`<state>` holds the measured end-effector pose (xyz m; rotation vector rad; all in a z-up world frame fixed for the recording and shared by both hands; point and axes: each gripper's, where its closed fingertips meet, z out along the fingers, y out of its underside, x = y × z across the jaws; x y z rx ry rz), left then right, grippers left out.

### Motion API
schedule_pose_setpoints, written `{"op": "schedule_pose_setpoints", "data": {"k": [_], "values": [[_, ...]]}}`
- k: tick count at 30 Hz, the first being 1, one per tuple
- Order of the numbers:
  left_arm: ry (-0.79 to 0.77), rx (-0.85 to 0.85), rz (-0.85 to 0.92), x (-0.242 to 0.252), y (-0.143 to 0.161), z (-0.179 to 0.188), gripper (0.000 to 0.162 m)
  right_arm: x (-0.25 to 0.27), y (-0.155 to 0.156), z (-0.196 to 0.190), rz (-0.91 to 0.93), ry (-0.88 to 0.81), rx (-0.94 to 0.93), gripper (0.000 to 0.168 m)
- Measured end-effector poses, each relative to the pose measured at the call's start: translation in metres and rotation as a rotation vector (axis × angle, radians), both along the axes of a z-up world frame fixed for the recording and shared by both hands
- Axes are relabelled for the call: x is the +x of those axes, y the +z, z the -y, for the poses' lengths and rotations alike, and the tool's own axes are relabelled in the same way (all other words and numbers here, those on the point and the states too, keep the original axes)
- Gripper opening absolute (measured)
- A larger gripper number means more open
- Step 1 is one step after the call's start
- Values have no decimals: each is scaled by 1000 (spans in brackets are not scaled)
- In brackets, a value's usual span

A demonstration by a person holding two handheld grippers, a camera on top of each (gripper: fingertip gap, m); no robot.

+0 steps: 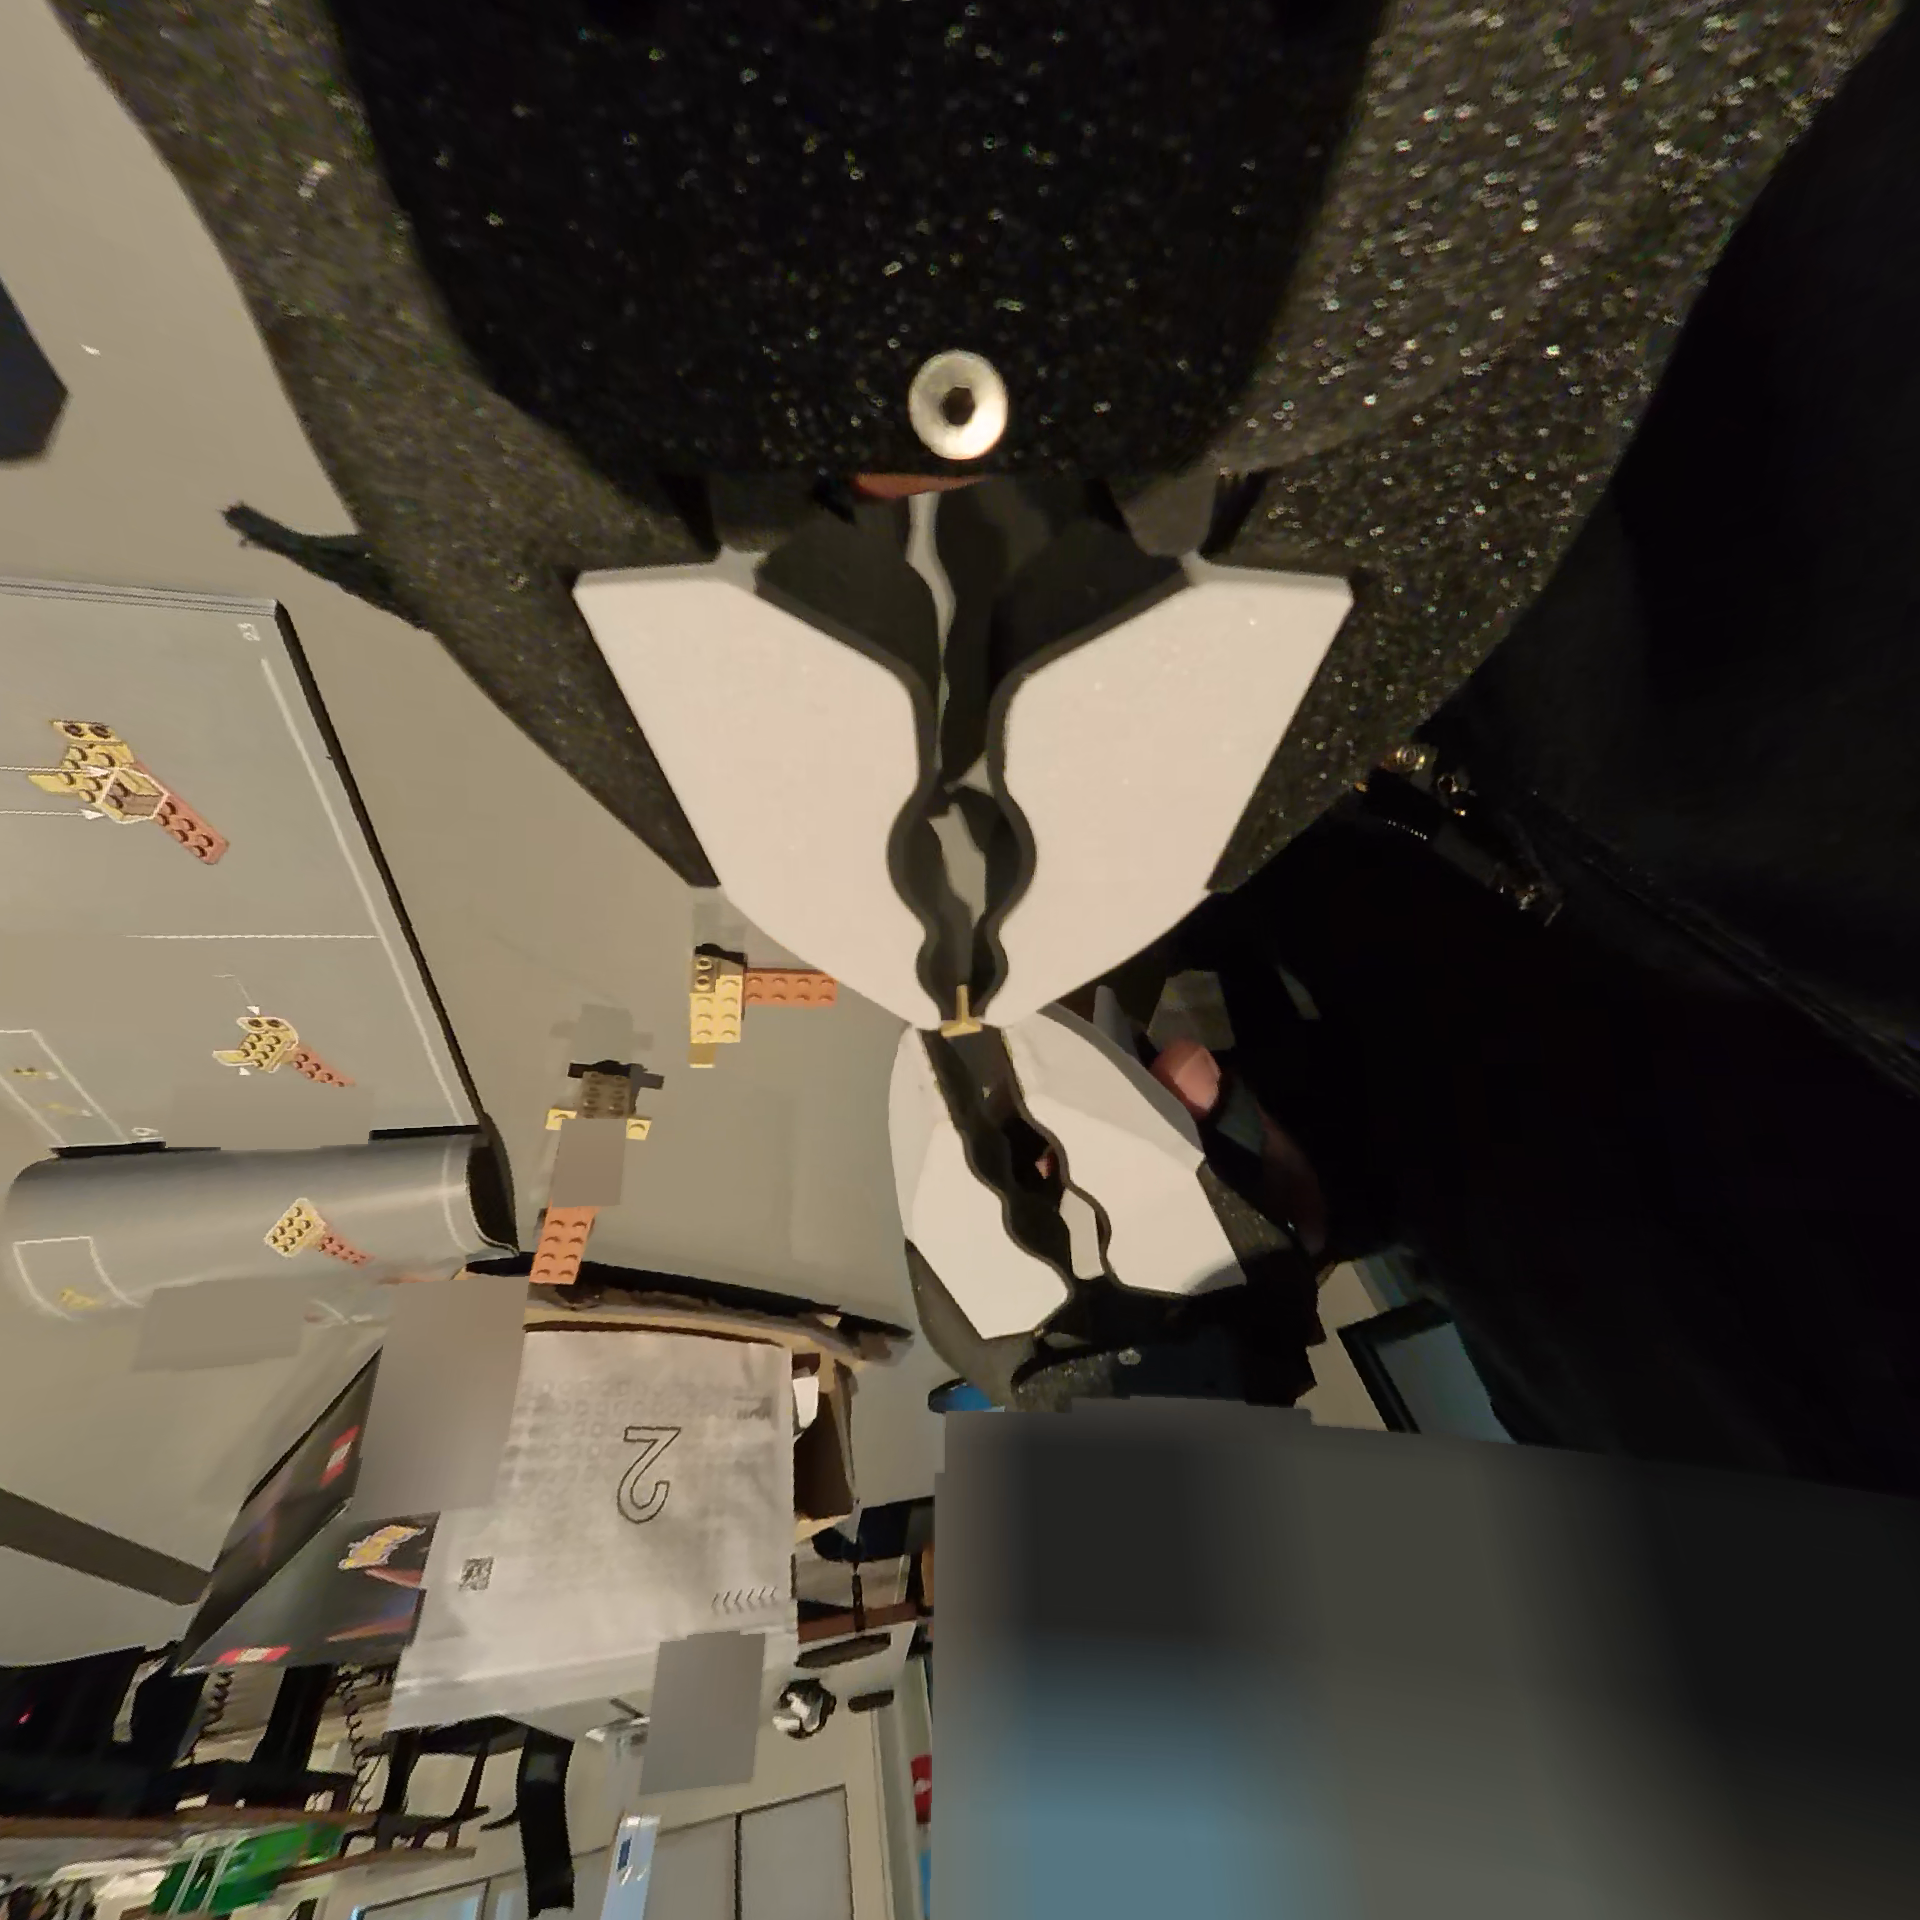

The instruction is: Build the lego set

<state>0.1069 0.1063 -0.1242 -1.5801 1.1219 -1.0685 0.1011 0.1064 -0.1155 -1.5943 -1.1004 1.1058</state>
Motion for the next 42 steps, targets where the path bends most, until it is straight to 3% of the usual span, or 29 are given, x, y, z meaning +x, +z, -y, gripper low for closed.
{"op": "schedule_pose_setpoints", "data": {"k": [10,20,42], "values": [[-36,38,-9,-1,0,5,11,0,-4,4,47,25,6,2],[-104,55,-56,0,-11,12,11,1,-17,14,29,116,-108,2],[-174,-141,-129,1,-30,18,10,0,-34,19,93,146,-137,2]]}}
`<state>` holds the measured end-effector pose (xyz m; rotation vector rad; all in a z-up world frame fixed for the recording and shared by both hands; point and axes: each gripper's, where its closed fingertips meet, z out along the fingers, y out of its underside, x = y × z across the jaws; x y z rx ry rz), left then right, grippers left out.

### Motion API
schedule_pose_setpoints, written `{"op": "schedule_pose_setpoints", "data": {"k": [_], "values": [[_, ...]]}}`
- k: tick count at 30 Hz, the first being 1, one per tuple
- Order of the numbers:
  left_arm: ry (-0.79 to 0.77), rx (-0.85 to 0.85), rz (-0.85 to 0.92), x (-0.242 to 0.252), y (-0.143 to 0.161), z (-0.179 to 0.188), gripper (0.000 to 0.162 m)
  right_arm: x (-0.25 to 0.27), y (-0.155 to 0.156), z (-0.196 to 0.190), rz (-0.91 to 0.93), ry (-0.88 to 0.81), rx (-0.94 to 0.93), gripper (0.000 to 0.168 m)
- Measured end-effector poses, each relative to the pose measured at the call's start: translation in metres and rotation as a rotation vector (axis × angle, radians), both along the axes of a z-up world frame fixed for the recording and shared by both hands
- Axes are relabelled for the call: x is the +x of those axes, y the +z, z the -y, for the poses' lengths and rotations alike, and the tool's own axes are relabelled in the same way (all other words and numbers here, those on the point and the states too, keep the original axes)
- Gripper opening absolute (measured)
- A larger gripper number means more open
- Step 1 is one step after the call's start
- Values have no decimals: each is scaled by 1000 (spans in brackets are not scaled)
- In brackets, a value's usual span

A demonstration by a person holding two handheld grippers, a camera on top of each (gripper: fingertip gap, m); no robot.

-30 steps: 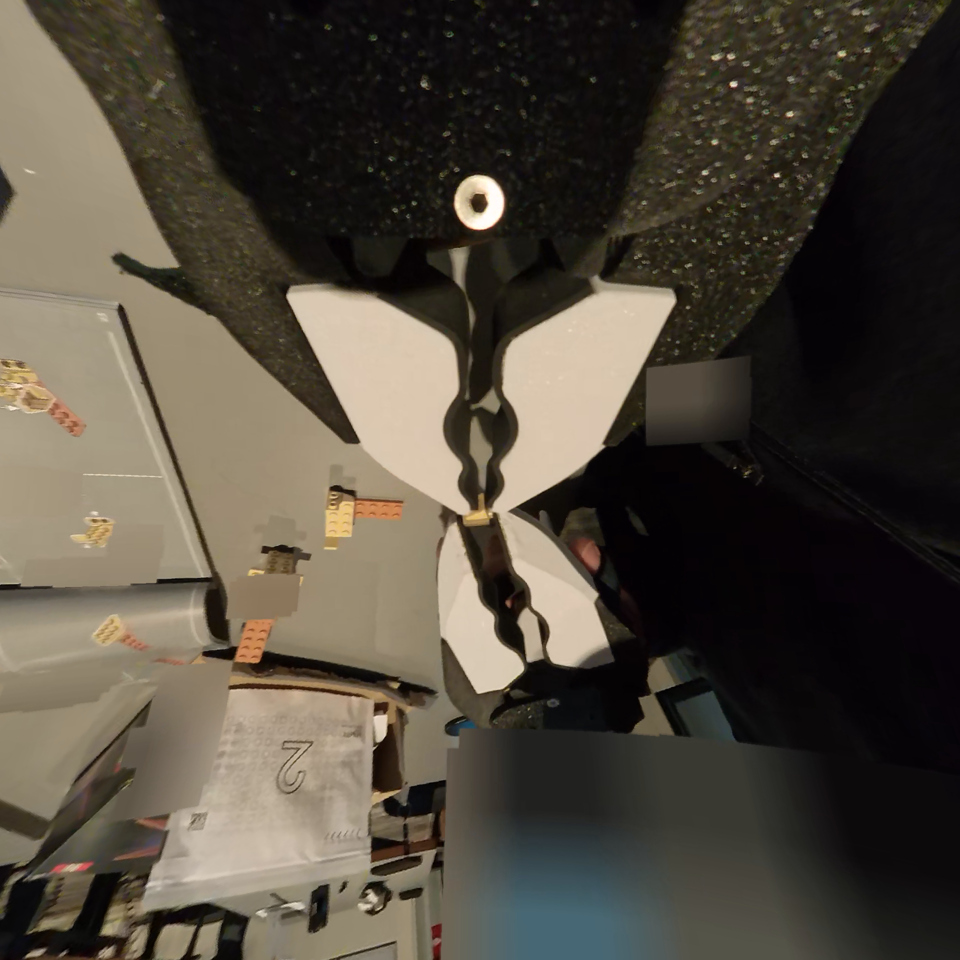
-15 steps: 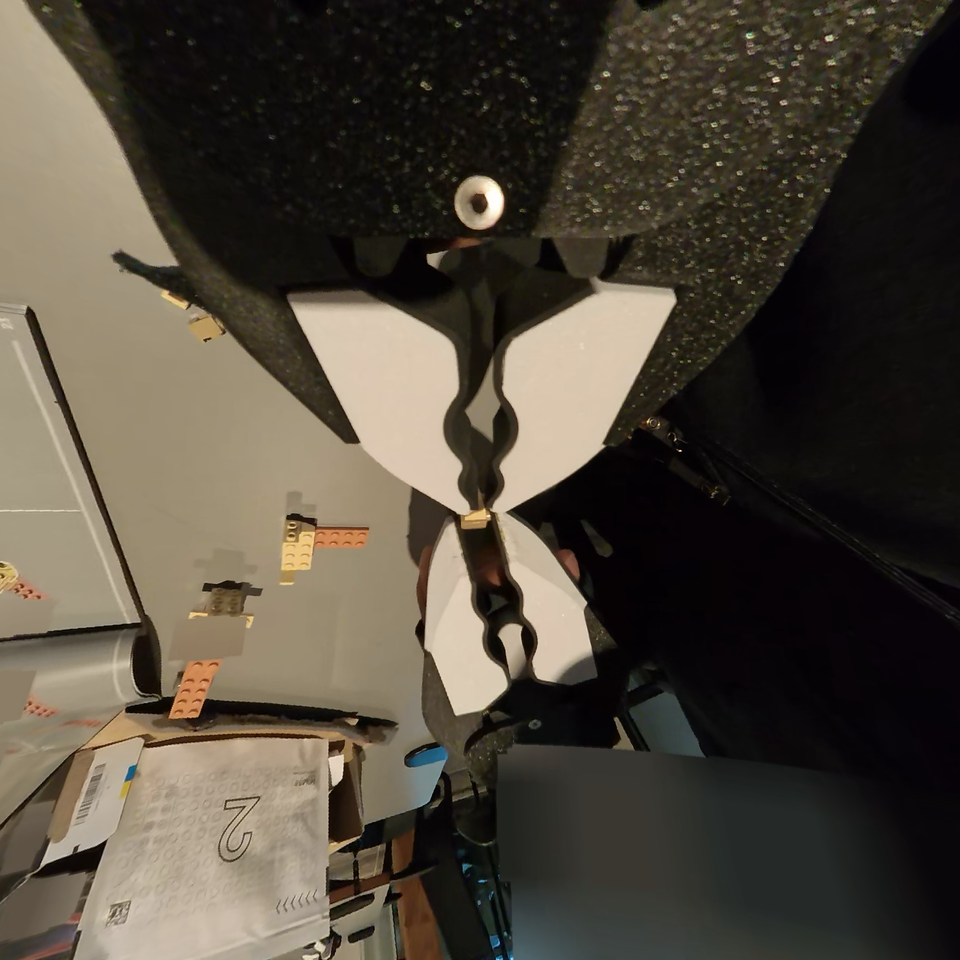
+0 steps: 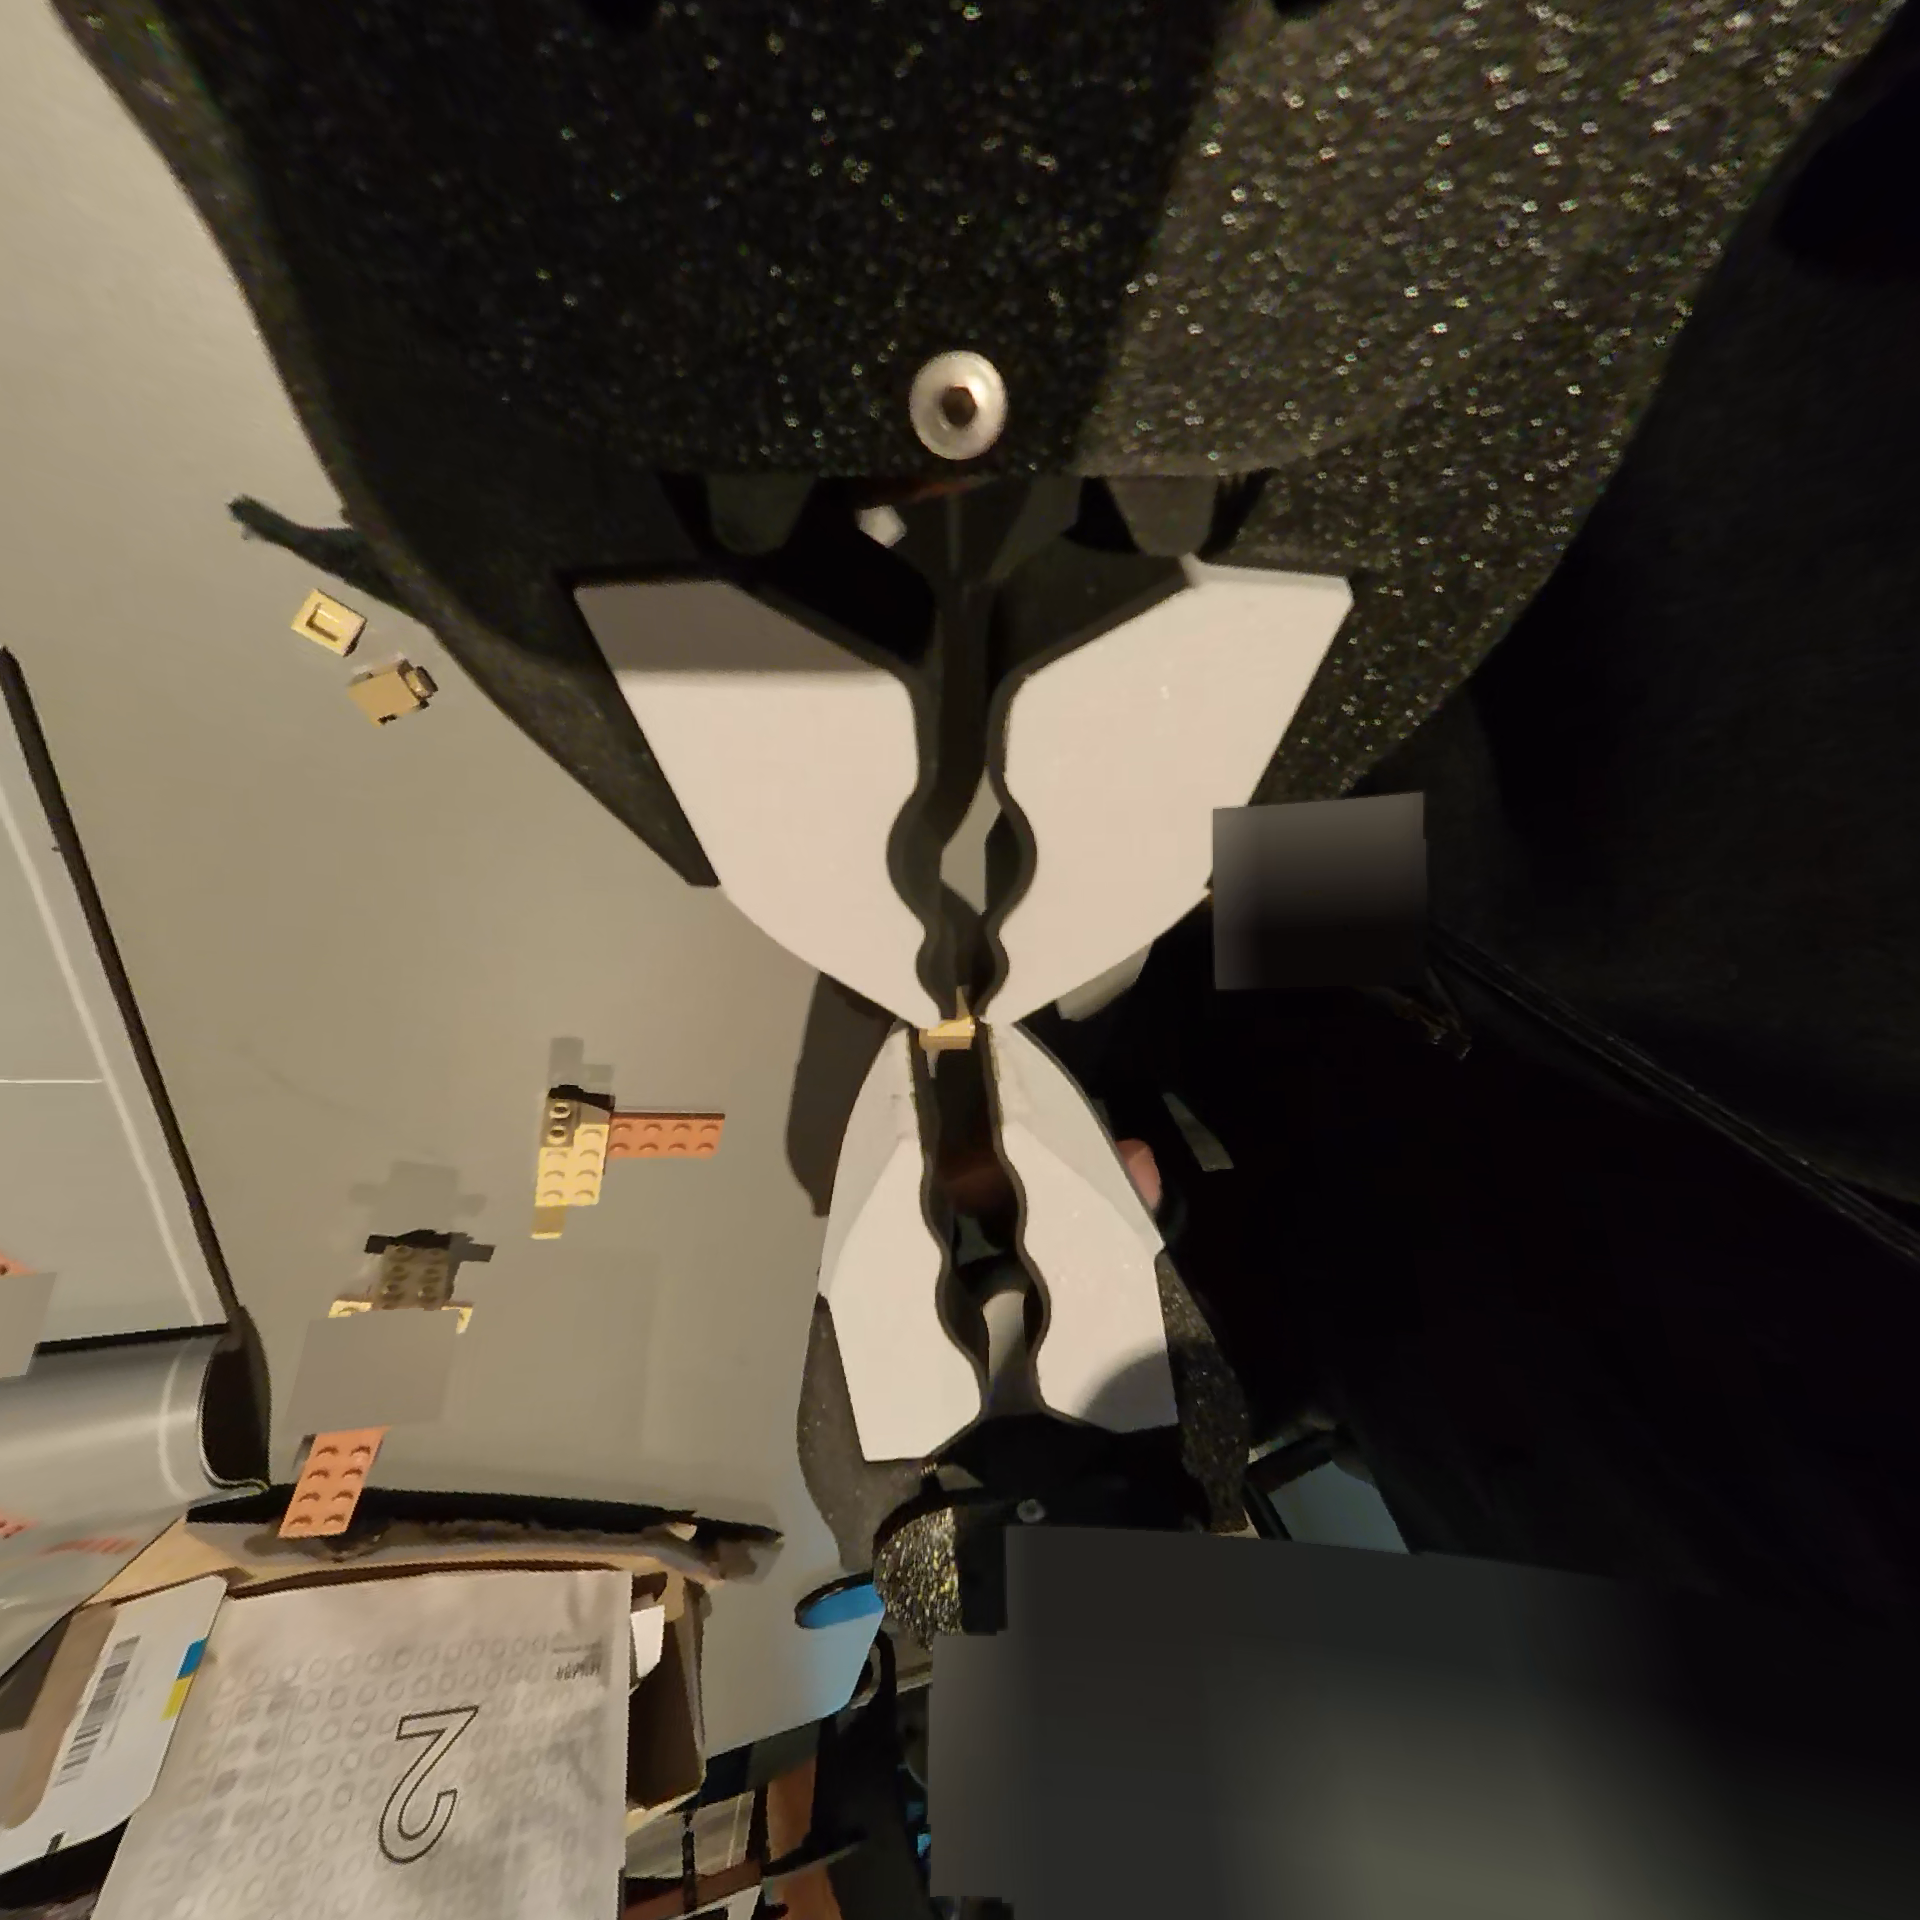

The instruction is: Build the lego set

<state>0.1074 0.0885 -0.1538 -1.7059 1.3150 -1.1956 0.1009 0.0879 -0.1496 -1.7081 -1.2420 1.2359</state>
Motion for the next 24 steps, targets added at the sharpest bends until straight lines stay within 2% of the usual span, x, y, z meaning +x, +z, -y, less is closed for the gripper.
{"op": "schedule_pose_setpoints", "data": {"k": [5,10,15,24], "values": [[1,34,-36,2,-4,-1,10,2,-3,-1,8,-13,17,2],[-5,26,32,4,7,-2,10,5,8,-2,-108,-55,-3,2],[-29,-61,117,7,17,0,11,7,18,-1,-200,-86,-10,1],[-53,-196,126,11,15,4,11,11,19,2,-169,-112,55,1]]}}
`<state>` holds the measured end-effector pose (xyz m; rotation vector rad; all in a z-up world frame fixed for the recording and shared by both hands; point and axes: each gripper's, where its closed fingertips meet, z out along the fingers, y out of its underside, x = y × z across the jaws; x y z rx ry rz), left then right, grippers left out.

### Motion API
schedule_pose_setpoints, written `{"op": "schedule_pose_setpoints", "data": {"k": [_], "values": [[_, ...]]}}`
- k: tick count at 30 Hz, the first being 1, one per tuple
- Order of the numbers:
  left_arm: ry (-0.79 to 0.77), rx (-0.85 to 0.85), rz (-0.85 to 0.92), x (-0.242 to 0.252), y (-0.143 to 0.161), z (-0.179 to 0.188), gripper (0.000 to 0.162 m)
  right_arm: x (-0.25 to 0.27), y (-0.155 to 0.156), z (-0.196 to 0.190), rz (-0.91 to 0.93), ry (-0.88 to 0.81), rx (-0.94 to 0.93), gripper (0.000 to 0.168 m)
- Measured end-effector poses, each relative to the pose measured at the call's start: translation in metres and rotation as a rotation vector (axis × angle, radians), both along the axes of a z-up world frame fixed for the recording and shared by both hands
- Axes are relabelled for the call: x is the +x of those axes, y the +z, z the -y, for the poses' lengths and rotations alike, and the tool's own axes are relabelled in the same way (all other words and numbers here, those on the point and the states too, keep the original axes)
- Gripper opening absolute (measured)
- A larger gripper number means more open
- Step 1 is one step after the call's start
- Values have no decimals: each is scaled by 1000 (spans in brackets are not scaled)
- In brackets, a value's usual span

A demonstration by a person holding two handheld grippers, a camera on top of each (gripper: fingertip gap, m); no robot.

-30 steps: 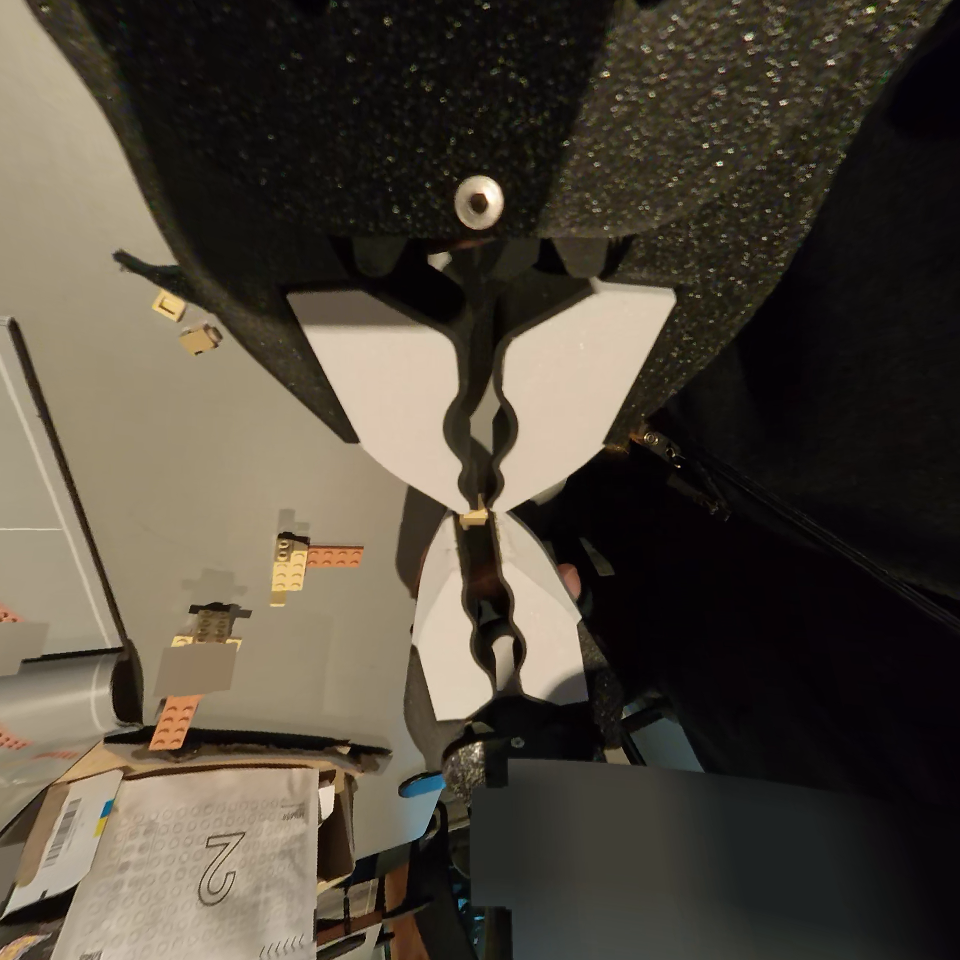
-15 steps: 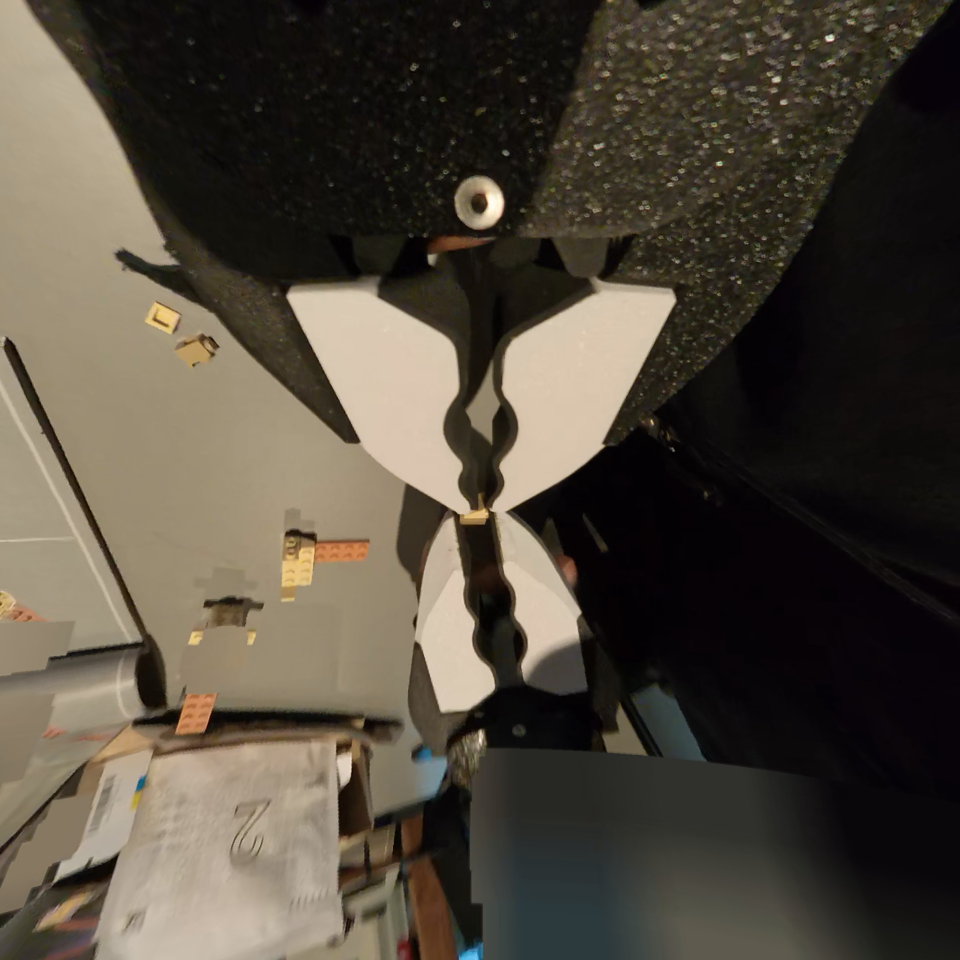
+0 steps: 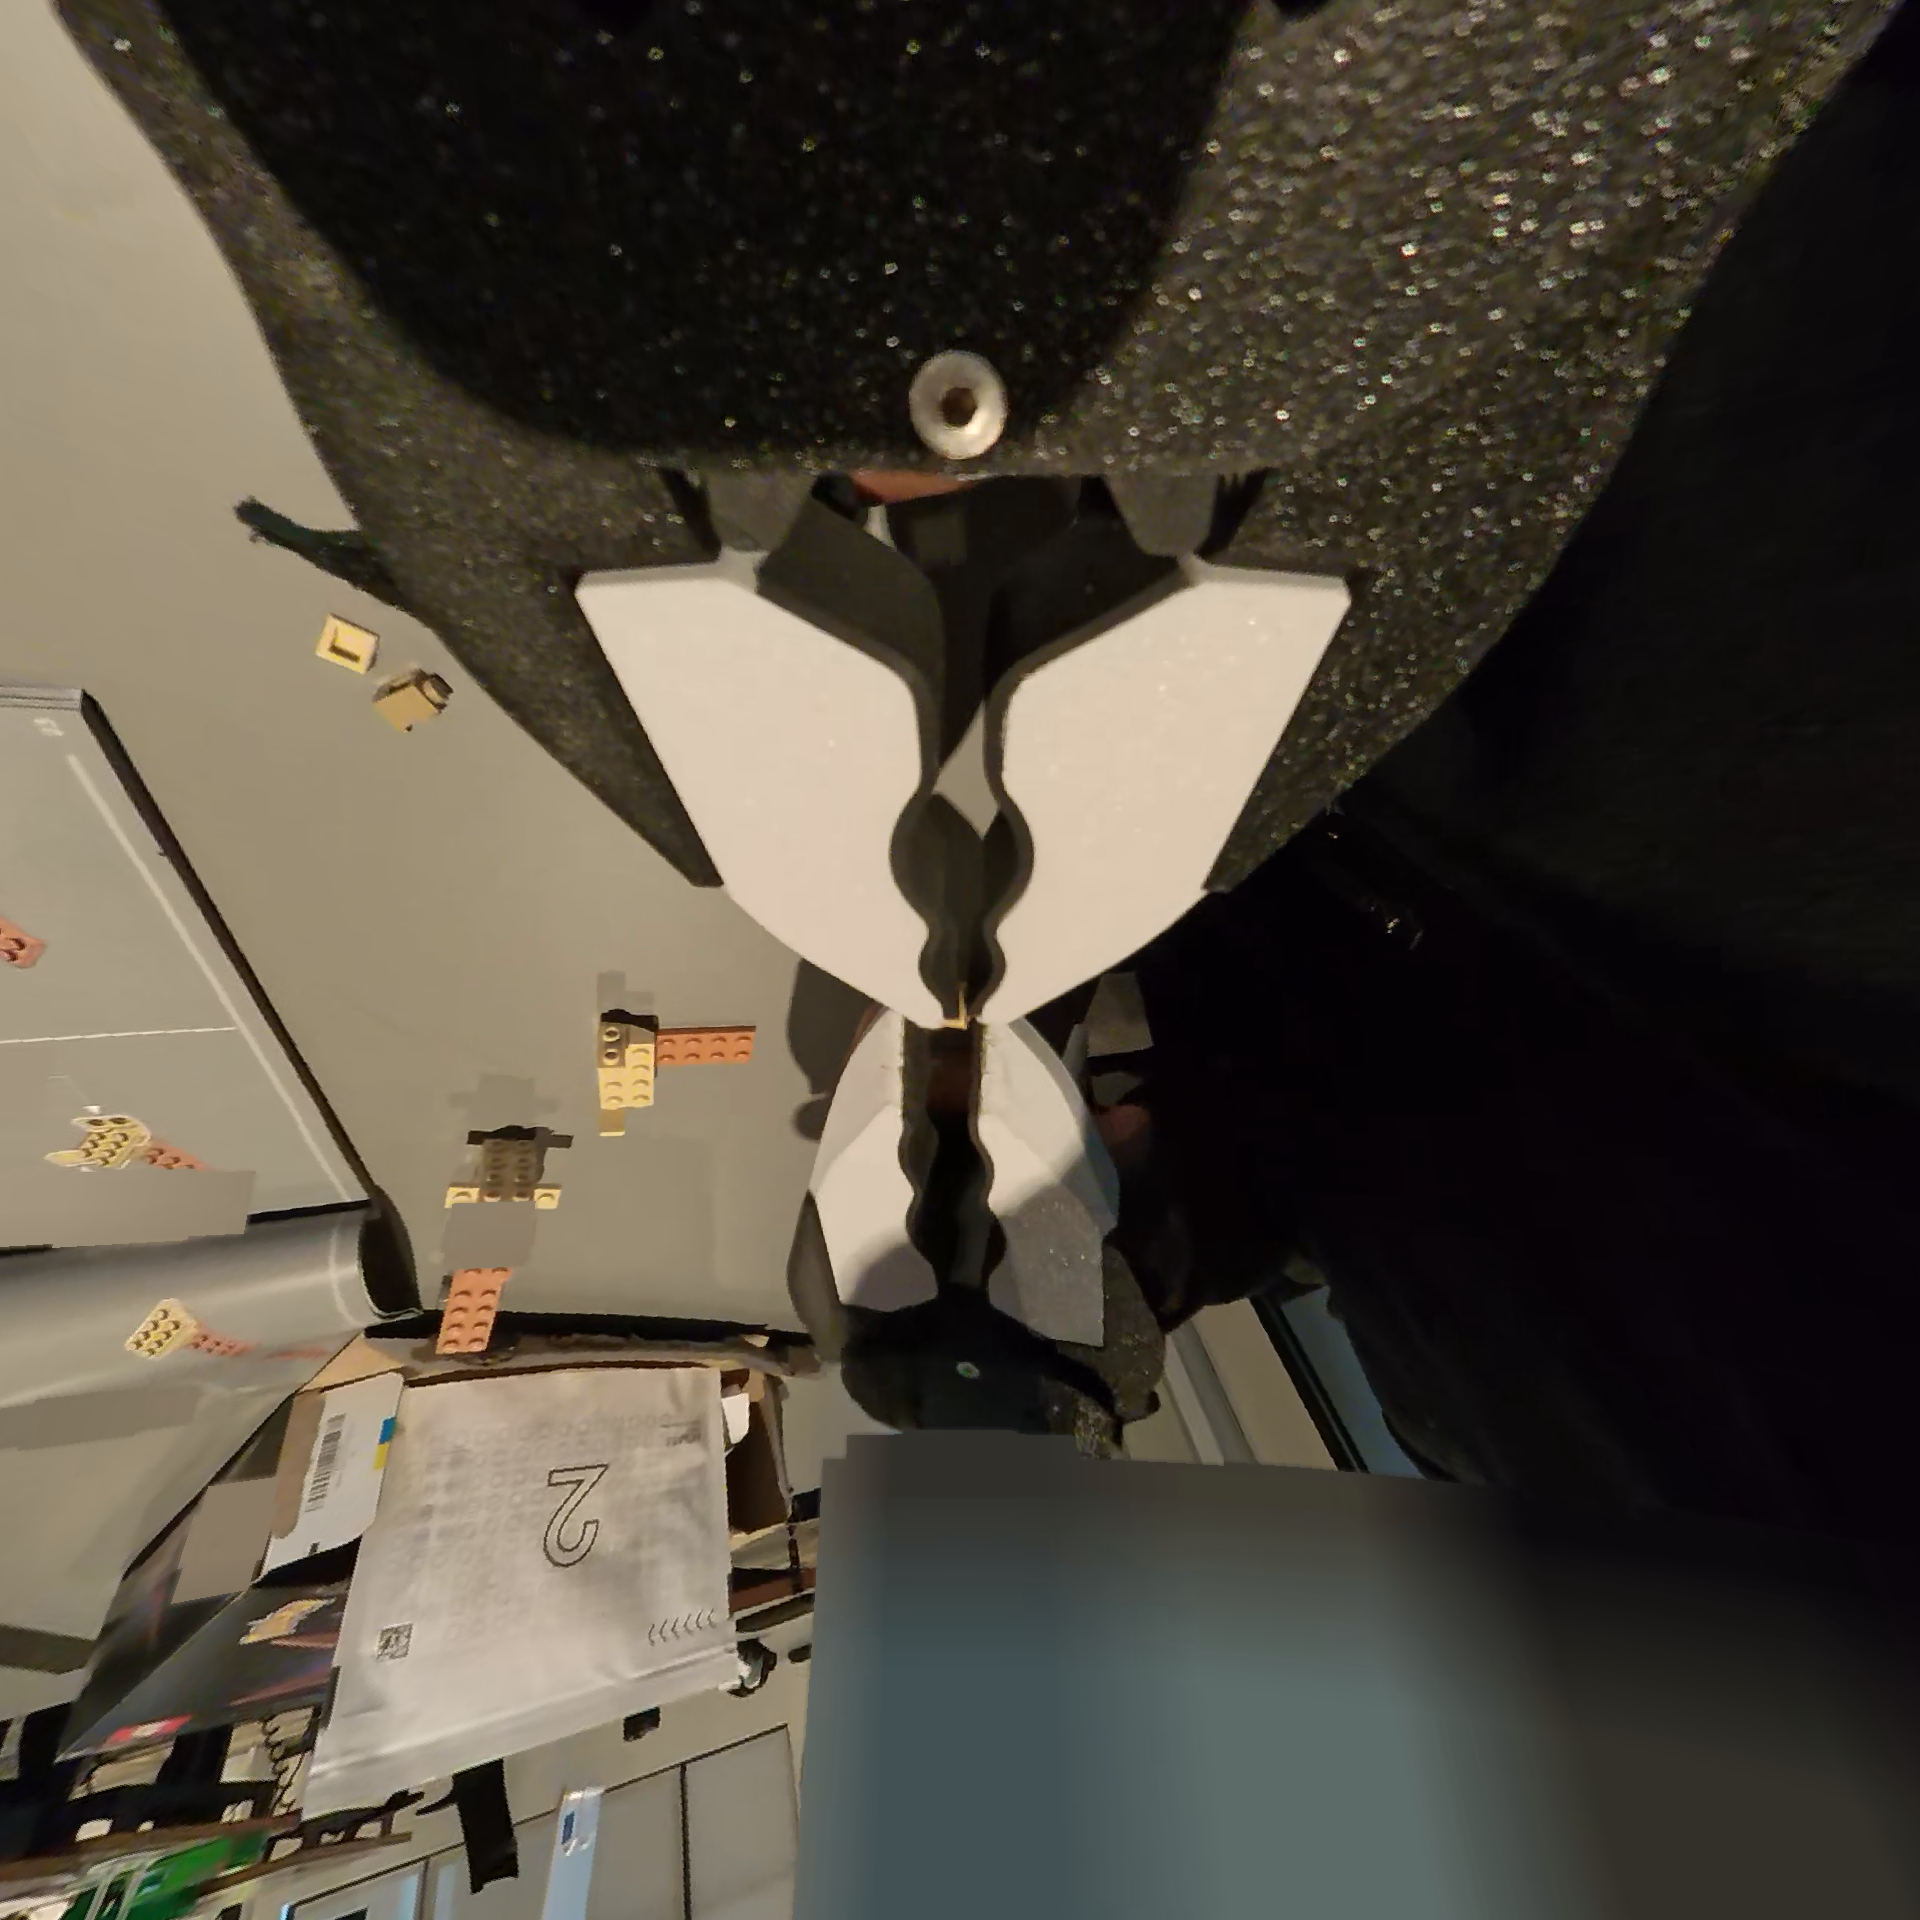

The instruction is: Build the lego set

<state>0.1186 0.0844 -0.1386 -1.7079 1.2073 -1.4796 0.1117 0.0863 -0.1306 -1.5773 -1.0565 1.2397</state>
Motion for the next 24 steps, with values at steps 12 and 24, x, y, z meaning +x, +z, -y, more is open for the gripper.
{"op": "schedule_pose_setpoints", "data": {"k": [12,24], "values": [[-36,238,-161,4,-16,3,11,5,-16,4,138,1,29,1],[-56,331,-257,7,-30,3,10,8,-32,7,253,10,29,1]]}}
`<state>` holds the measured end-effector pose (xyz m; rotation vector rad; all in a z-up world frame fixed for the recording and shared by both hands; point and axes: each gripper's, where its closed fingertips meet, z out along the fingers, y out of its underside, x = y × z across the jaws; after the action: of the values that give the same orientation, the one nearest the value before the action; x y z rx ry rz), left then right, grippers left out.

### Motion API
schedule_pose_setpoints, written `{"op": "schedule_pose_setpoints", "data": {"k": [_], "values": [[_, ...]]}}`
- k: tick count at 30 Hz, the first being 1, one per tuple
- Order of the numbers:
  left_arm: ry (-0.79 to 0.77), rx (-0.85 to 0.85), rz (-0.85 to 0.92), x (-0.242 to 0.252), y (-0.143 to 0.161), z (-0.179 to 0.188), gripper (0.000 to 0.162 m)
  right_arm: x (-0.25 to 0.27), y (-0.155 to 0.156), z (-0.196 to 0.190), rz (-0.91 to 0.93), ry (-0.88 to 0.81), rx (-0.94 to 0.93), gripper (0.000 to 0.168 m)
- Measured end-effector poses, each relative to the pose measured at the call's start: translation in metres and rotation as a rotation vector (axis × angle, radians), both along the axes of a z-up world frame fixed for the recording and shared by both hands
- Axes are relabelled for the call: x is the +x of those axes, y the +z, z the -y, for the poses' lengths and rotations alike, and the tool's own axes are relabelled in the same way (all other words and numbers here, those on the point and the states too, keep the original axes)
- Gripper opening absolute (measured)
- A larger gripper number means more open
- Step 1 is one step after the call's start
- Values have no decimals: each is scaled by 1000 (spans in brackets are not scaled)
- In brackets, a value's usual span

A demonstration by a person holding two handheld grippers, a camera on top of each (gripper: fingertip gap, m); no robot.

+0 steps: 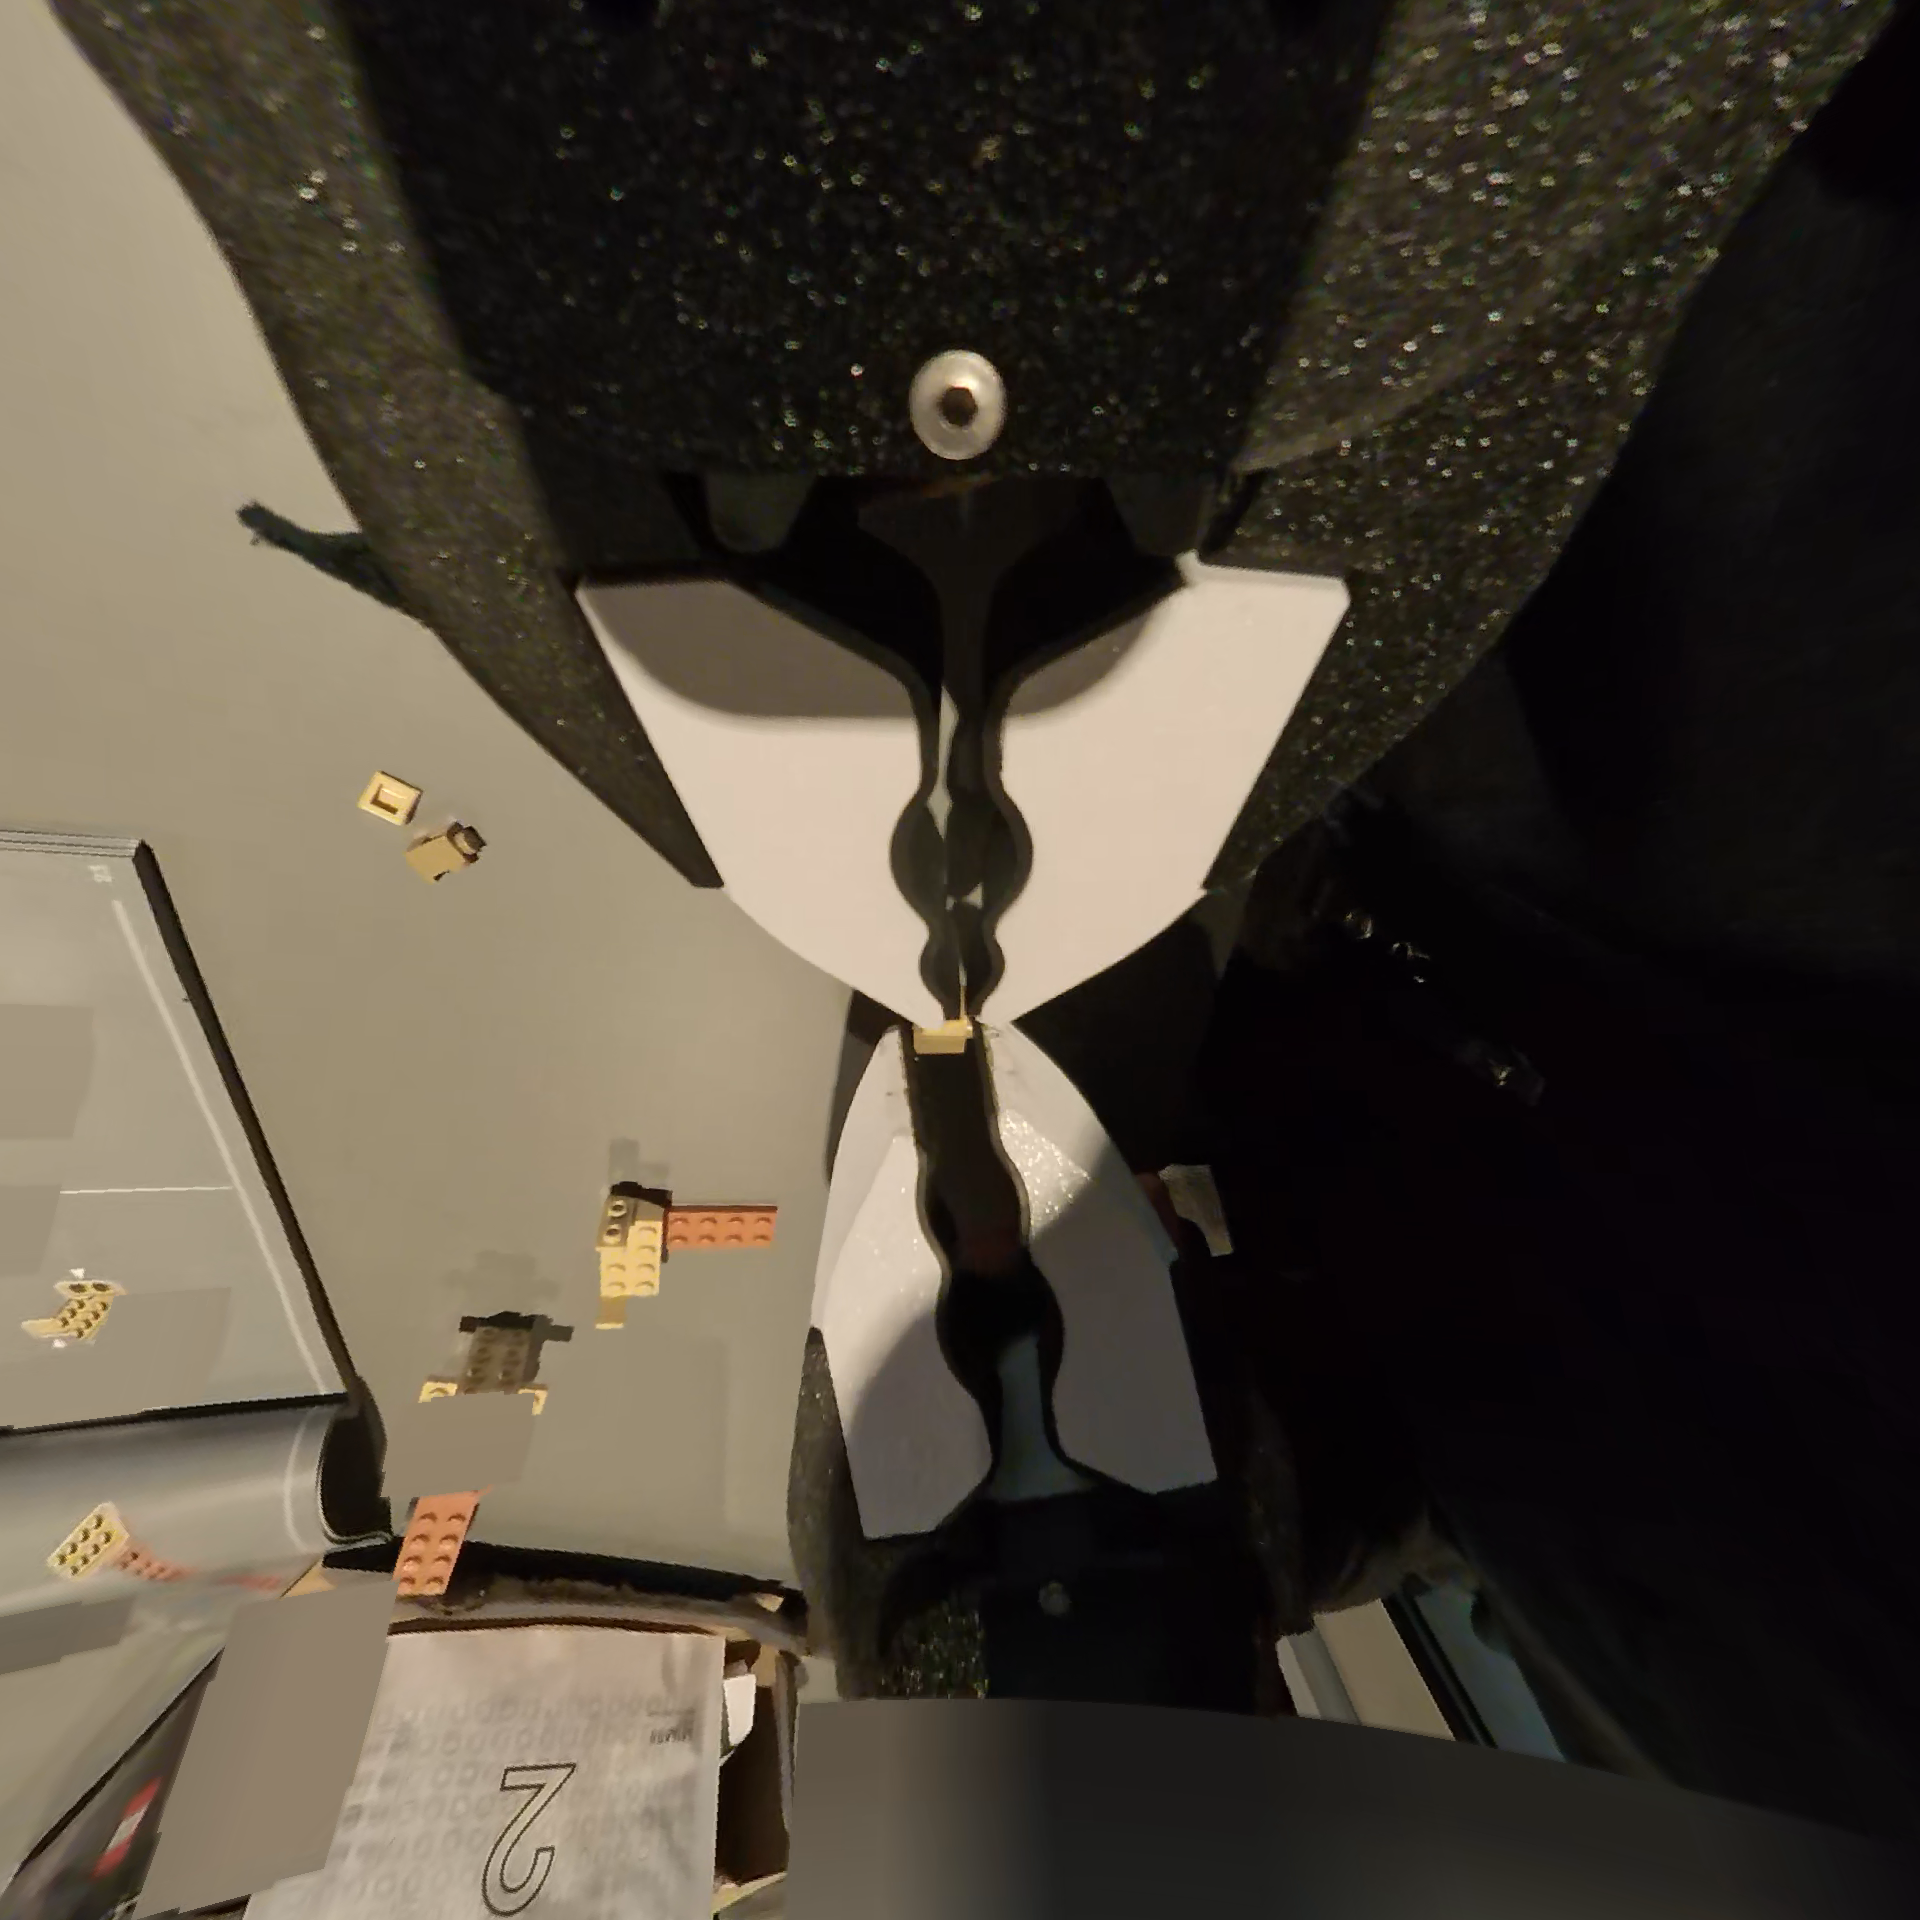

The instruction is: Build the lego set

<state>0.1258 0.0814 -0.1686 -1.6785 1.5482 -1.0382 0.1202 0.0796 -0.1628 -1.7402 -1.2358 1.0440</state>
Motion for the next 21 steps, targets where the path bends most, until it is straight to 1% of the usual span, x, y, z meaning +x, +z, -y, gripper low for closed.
{"op": "schedule_pose_setpoints", "data": {"k": [3,9,21], "values": [[-5,14,-1,1,0,1,10,0,-1,1,-7,10,-6,1],[-15,4,58,2,8,3,10,1,7,4,-77,36,-34,1],[-13,-6,110,4,14,5,9,1,12,6,-123,56,-40,0]]}}
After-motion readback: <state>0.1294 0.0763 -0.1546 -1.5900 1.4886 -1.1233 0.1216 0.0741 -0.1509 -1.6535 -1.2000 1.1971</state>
